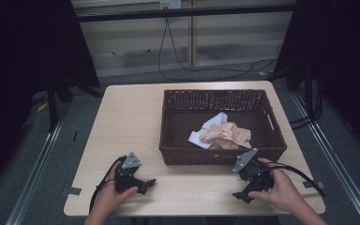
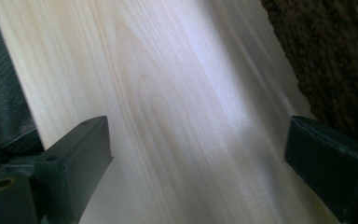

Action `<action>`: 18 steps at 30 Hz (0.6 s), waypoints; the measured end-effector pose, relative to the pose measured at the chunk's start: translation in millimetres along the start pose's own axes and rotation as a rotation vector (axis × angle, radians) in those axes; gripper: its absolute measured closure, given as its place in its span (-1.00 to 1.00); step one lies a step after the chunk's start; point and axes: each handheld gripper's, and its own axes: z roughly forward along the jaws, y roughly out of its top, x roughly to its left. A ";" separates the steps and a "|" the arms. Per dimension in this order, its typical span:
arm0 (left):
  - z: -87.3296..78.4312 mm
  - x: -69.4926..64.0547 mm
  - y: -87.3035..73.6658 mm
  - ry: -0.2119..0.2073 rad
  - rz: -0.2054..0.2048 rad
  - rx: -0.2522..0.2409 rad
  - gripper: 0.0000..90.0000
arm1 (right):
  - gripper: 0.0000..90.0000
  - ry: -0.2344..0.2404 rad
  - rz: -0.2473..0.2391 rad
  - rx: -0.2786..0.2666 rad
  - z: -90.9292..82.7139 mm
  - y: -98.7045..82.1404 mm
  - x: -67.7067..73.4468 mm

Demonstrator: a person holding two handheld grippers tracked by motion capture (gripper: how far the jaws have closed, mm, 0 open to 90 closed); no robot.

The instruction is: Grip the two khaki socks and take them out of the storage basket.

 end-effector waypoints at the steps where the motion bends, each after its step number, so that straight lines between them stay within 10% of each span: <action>1: 0.0 0.0 0.0 0.000 0.000 0.000 -1.00 | -0.84 -0.003 0.001 -0.004 -2.6 3.2 0.3; 18: -0.2 0.2 0.2 0.003 0.002 0.002 -1.00 | -0.83 0.027 -0.006 0.070 -44.0 42.2 -3.1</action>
